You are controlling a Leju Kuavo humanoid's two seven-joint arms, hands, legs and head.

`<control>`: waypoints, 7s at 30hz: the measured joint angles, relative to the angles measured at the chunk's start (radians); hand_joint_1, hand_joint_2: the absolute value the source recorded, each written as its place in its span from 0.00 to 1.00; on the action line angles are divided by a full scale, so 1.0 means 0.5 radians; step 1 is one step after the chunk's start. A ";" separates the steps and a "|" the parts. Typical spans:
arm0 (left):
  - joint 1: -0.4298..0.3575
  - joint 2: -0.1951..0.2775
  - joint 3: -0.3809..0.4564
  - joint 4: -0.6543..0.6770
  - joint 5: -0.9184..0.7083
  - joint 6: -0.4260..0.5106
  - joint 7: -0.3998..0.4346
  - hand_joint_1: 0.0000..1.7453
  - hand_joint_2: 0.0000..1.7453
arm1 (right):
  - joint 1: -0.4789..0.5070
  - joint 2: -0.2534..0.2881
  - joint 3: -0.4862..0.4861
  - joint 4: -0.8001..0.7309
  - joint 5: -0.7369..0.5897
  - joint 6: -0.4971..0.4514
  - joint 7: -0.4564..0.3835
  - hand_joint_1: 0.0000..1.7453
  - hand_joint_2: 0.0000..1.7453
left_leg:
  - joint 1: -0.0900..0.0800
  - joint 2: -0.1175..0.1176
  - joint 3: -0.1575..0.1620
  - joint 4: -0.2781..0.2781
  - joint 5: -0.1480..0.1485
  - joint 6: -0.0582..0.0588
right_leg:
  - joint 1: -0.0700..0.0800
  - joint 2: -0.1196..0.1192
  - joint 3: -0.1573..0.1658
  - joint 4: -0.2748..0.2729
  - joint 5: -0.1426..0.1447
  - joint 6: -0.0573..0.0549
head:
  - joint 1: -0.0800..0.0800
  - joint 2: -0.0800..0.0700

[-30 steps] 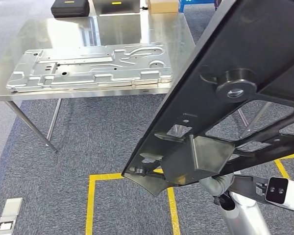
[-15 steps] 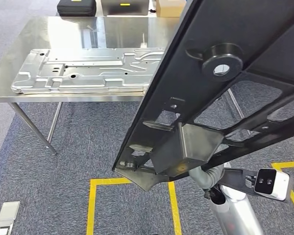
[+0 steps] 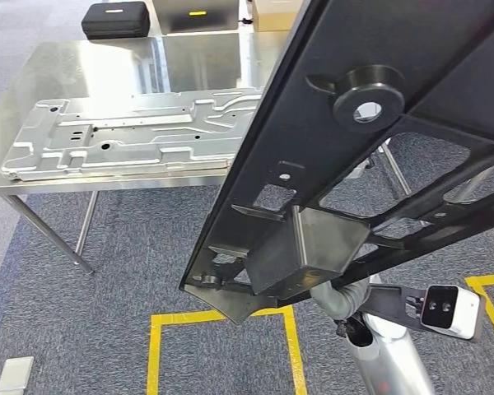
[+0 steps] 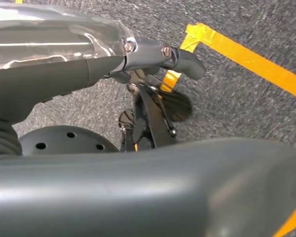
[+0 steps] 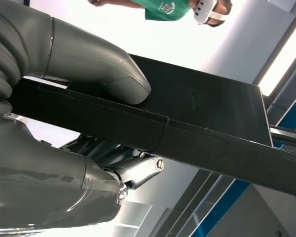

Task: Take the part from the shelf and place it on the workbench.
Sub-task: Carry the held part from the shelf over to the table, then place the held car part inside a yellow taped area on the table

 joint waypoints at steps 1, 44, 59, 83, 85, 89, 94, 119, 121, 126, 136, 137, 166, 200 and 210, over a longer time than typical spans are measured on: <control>0.003 0.002 0.000 -0.002 0.000 0.000 0.000 0.00 1.00 | 0.001 0.001 0.002 0.000 -0.001 -0.002 0.000 1.00 1.00 | 0.000 0.000 0.022 -0.112 0.098 0.001 | -0.002 0.000 0.027 0.000 -0.019 0.006 | 0.000 0.000; 0.017 0.031 0.006 -0.025 -0.010 -0.005 -0.013 0.00 1.00 | 0.041 -0.034 -0.034 0.013 -0.029 0.067 -0.066 1.00 1.00 | -0.005 0.001 0.174 -0.424 0.180 0.117 | 0.003 0.002 -0.242 0.510 -0.238 0.100 | 0.010 0.000; 0.007 0.039 0.008 -0.026 -0.034 -0.012 -0.035 0.00 1.00 | 0.070 -0.037 -0.071 -0.007 0.001 0.104 -0.076 1.00 1.00 | 0.002 0.000 0.010 0.080 -0.122 -0.006 | 0.006 -0.007 -0.078 0.032 0.031 -0.010 | 0.010 0.000; 0.002 0.052 0.009 -0.028 -0.033 -0.017 -0.049 0.00 1.00 | 0.067 -0.006 -0.048 -0.007 0.026 0.082 -0.069 1.00 1.00 | -0.012 -0.002 0.242 -0.450 0.141 0.044 | 0.002 0.003 -0.082 0.017 0.046 0.061 | 0.016 0.000; 0.000 0.051 0.009 -0.028 -0.033 -0.018 -0.050 0.00 1.00 | 0.070 -0.007 -0.049 -0.012 0.020 0.082 -0.069 1.00 1.00 | -0.009 -0.001 0.230 -0.410 0.107 0.029 | -0.004 0.001 -0.071 0.010 0.040 0.036 | 0.015 0.000; 0.003 0.050 0.009 -0.028 -0.033 -0.020 -0.057 0.00 1.00 | 0.081 -0.010 -0.050 -0.021 0.008 0.085 -0.071 1.00 1.00 | -0.003 -0.001 -0.006 0.038 -0.073 0.007 | -0.003 -0.009 -0.049 0.008 0.019 0.003 | 0.015 0.000; 0.010 0.050 0.009 -0.028 -0.033 -0.022 -0.063 0.00 1.00 | 0.094 -0.016 -0.053 -0.025 0.002 0.094 -0.075 1.00 1.00 | -0.018 -0.001 0.046 -0.219 0.197 0.054 | 0.009 0.000 0.010 0.006 -0.023 0.005 | 0.015 0.000; -0.003 0.045 0.000 -0.027 -0.077 -0.006 -0.070 0.00 1.00 | 0.120 -0.054 -0.107 -0.011 0.003 0.177 -0.077 1.00 1.00 | -0.026 -0.001 0.248 -0.455 0.144 0.098 | 0.009 0.007 -0.080 0.010 0.049 0.054 | 0.016 0.000; -0.005 0.044 -0.006 -0.027 -0.080 -0.003 -0.068 0.00 1.00 | 0.103 -0.056 -0.107 0.008 0.011 0.182 -0.074 1.00 1.00 | -0.025 -0.001 0.249 -0.459 0.145 0.095 | 0.011 0.007 -0.079 0.011 0.046 0.050 | 0.016 0.000; -0.011 0.039 -0.016 -0.027 -0.085 -0.001 -0.065 0.00 1.00 | 0.043 -0.058 -0.089 0.055 0.028 0.183 -0.055 1.00 1.00 | -0.024 -0.001 0.248 -0.462 0.145 0.073 | 0.012 0.005 -0.079 0.013 0.044 0.047 | 0.016 0.000; -0.032 0.031 -0.036 -0.027 -0.126 -0.001 -0.068 0.00 1.00 | -0.141 -0.006 0.158 0.288 0.115 0.040 0.041 1.00 1.00 | -0.031 -0.002 0.249 -0.460 0.143 0.059 | 0.005 0.002 -0.073 0.011 0.045 0.047 | 0.016 0.000; -0.035 0.031 -0.041 -0.027 -0.135 -0.001 -0.071 0.00 1.00 | -0.168 0.007 0.187 0.318 0.123 0.011 0.055 1.00 1.00 | -0.032 -0.002 0.249 -0.460 0.143 0.059 | 0.005 0.003 -0.072 0.011 0.045 0.048 | 0.016 0.000; -0.044 0.027 -0.133 -0.027 -0.219 -0.038 -0.084 0.00 1.00 | -0.657 0.259 0.164 0.466 0.769 -0.892 0.220 1.00 1.00 | -0.035 -0.003 0.250 -0.457 0.143 0.059 | 0.003 0.001 -0.072 0.011 0.045 0.048 | 0.016 0.000; -0.058 0.027 -0.245 -0.027 -0.329 -0.061 -0.098 0.00 1.00 | -1.193 0.607 1.105 1.665 3.258 -1.516 1.237 1.00 1.00 | -0.034 -0.003 0.249 -0.457 0.144 0.059 | 0.001 0.002 -0.072 0.012 0.045 0.048 | 0.016 0.000; -0.056 0.027 -0.292 -0.027 -0.398 -0.081 -0.174 0.00 1.00 | -1.395 0.762 1.086 2.127 3.413 -1.425 1.381 1.00 1.00 | -0.034 -0.003 0.249 -0.457 0.144 0.059 | 0.001 0.002 -0.072 0.011 0.045 0.048 | 0.016 0.000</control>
